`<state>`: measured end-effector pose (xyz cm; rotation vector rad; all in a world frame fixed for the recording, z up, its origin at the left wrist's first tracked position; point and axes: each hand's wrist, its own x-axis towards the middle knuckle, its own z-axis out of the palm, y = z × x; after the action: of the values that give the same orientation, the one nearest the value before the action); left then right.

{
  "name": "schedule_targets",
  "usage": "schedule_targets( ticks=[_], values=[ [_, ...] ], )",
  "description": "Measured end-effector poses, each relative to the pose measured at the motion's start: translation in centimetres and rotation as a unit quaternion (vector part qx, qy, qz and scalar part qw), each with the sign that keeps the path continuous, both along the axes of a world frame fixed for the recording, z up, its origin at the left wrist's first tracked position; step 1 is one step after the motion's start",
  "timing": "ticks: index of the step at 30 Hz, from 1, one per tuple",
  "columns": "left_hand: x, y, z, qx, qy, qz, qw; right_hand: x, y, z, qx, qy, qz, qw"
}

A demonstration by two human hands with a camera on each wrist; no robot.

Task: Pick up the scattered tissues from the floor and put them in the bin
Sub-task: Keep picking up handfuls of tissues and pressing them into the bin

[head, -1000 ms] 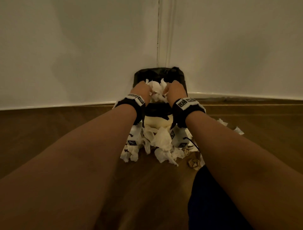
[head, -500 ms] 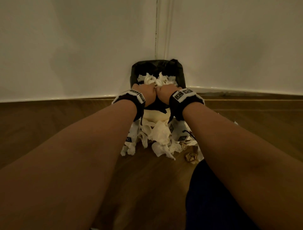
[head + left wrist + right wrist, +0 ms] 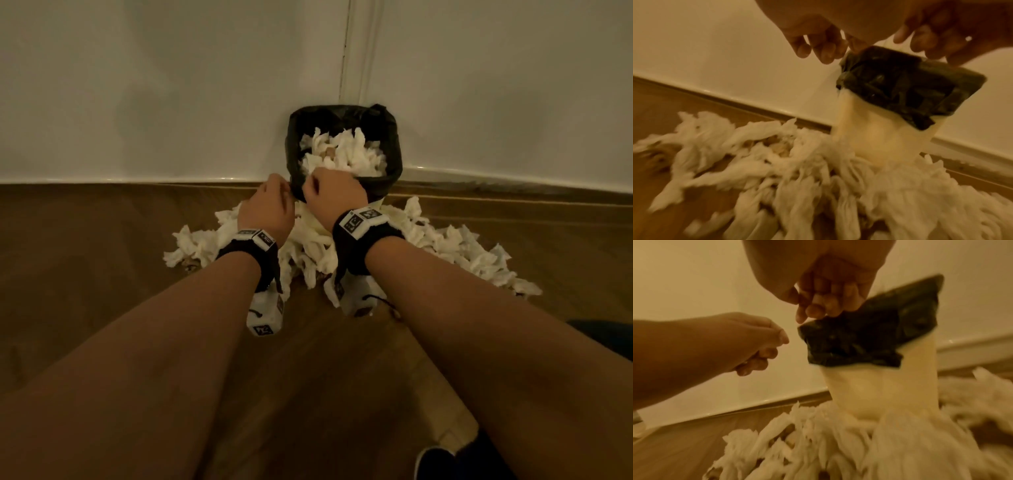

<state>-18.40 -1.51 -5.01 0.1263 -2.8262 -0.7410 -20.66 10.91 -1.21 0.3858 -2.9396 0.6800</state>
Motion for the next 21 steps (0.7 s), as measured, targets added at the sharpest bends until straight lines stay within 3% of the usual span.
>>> schedule_targets(
  ticks=[4,9,18,21],
  values=[
    [2.5,-2.1,-3.2,-0.020,-0.142,0.017,0.990,1.9,0.0,-4.3,0.022,-0.147,-0.005,0.989],
    [6.2,-3.6,-7.9,-0.051,-0.242,0.026,0.968,5.2,-0.4,-9.6,0.024,-0.284,0.064,0.956],
    [9.1,-3.9,-11.9,-0.060,-0.316,-0.003,0.947,6.7,-4.1,-14.4,0.132,-0.269,0.231,0.926],
    [8.7,-4.1,-12.4,-0.071,-0.363,-0.016,0.929,6.8,-4.6,-15.2,0.166,-0.291,0.216,0.917]
  ],
)
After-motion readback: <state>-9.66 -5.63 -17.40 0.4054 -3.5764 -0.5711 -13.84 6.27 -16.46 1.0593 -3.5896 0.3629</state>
